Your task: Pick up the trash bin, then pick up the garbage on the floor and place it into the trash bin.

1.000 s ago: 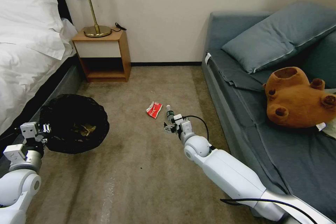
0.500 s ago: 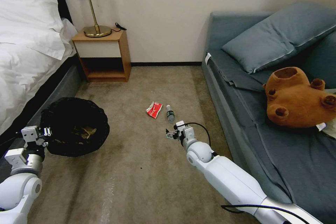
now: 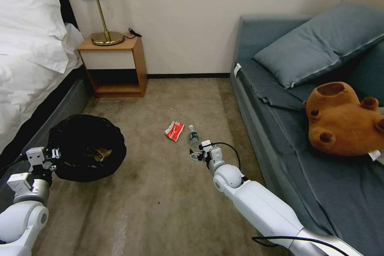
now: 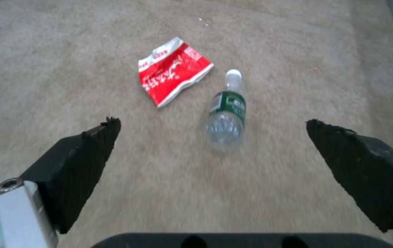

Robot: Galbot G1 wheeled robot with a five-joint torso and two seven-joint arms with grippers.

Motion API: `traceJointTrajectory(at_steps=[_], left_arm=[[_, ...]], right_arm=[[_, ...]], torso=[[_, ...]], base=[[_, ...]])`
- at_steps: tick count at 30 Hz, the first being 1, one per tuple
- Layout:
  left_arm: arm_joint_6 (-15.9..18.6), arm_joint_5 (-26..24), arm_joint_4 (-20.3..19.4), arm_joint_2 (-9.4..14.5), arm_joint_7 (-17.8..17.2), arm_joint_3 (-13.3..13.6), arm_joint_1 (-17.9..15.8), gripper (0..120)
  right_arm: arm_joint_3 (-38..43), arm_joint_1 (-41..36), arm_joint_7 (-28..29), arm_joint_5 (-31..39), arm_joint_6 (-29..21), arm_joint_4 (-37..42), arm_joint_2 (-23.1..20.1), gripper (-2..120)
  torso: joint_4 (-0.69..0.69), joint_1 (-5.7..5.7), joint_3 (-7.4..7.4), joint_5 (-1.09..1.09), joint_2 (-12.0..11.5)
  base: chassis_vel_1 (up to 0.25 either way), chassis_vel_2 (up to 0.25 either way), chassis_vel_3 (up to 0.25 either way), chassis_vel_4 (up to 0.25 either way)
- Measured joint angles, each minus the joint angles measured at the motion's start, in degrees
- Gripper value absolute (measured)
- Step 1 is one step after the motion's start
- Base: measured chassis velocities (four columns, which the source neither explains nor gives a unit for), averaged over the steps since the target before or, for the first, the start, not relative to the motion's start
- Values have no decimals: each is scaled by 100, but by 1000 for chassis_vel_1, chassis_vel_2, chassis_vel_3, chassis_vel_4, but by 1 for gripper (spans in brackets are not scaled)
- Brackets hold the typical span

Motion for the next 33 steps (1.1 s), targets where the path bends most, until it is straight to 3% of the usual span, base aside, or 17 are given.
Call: traceJointTrajectory(at_steps=[33], left_arm=[[-75, 57, 148, -94, 89, 24, 16, 4]], right_arm=[[-116, 37, -202, -96, 121, -201, 75, 100]], torso=[[0, 0, 0, 0, 0]], base=[[-162, 164, 166, -162]])
